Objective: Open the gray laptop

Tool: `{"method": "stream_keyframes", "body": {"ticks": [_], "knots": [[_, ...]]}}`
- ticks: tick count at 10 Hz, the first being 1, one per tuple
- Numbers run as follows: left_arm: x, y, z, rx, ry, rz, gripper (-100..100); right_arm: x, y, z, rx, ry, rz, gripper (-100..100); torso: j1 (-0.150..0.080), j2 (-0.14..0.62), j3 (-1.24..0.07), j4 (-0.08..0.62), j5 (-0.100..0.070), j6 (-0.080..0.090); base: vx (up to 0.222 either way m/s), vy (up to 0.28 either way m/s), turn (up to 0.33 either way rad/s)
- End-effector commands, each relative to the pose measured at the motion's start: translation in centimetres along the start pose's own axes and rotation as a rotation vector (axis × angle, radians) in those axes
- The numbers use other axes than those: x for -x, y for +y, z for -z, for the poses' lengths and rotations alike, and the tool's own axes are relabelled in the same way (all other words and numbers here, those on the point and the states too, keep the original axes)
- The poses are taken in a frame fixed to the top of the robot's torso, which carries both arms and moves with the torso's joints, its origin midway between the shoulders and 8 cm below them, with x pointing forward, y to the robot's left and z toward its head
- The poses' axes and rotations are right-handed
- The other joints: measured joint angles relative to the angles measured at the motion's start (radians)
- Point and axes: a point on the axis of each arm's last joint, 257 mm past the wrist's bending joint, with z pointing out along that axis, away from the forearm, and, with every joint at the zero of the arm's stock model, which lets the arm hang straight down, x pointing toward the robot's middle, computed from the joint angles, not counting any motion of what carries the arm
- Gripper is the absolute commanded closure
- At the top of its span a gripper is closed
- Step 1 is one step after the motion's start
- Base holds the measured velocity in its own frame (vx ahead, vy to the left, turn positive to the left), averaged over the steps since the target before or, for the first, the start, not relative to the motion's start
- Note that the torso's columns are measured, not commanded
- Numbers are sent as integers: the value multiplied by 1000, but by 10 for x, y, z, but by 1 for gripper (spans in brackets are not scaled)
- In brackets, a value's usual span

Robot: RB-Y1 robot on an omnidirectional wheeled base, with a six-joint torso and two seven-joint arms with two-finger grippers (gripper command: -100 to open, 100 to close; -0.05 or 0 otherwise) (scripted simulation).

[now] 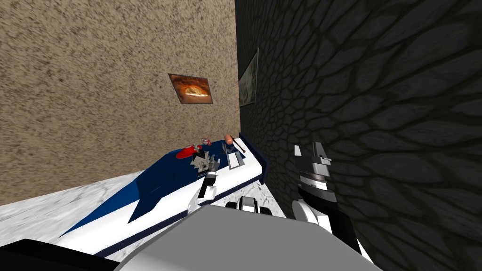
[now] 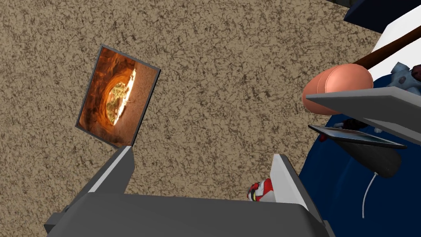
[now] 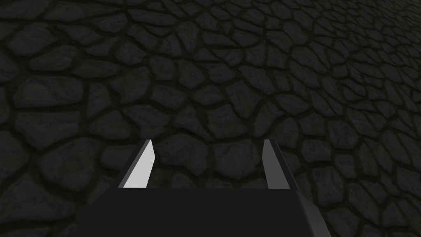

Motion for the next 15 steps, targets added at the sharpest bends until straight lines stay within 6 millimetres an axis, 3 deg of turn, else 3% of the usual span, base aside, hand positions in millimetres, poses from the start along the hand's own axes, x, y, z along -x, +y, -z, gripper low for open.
{"method": "stream_keyframes", "body": {"ticks": [1, 6, 15], "knots": [[7, 18, 0, 23, -26, 35, -100, 0, 0, 0, 0, 0, 0, 0, 0, 0, 0, 0, 0, 0, 17, -6, -118], [24, 56, 5, 78, -82, 100, -100, 0, 0, 0, 0, 0, 0, 0, 0, 1, 0, 0, 0, 0, 18, -5, -68], [41, 98, 14, 141, -154, 176, -100, 0, 0, 0, 0, 0, 0, 0, 0, 0, 0, 0, 0, 0, 14, -3, -57]]}}
